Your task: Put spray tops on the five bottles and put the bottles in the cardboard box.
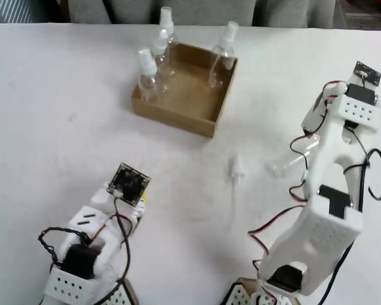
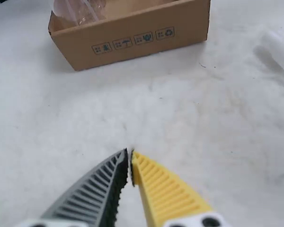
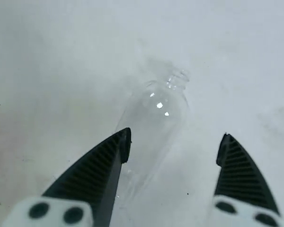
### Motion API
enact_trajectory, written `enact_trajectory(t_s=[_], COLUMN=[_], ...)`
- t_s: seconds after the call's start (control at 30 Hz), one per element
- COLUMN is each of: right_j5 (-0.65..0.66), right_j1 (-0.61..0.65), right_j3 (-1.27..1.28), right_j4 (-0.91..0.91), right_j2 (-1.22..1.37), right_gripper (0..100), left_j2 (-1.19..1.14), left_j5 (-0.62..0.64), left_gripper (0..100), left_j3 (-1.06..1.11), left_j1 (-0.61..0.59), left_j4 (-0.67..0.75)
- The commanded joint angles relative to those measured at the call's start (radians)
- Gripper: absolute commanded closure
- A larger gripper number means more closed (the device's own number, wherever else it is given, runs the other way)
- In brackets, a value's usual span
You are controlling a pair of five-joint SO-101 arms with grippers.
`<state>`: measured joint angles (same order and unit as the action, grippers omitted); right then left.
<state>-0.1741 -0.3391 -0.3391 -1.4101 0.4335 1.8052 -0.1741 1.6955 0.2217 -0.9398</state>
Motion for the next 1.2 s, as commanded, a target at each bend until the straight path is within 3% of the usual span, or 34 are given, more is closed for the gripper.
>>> enact_trajectory(t_s=[0.0,0.57,0.7,0.8,0.9,1.07,1.17], right_j5=[-0.014,-0.052,0.054,0.132,0.175,0.195,0.359], right_j1=[-0.002,0.085,0.082,0.079,0.070,0.062,0.081], right_j3=[-0.095,-0.176,-0.176,-0.176,-0.170,-0.169,-0.169], right_j4=[-0.015,0.019,0.031,0.031,0.025,-0.082,-0.231], right_j2=[0.038,0.252,0.228,0.183,0.128,0.010,-0.070], right_gripper=[73.0,73.0,80.3,99.1,94.1,97.5,98.3], left_j2=[0.008,0.008,0.008,0.008,0.008,0.008,0.008], left_j5=[-0.008,-0.008,-0.008,-0.008,-0.008,-0.008,-0.008], left_gripper=[98,98,98,98,98,98,98], left_j3=[-0.002,-0.002,-0.002,-0.002,-0.002,-0.002,-0.002], left_j1=[-0.012,-0.012,-0.012,-0.012,-0.012,-0.012,-0.012], left_j4=[0.026,0.026,0.026,0.026,0.026,0.026,0.026])
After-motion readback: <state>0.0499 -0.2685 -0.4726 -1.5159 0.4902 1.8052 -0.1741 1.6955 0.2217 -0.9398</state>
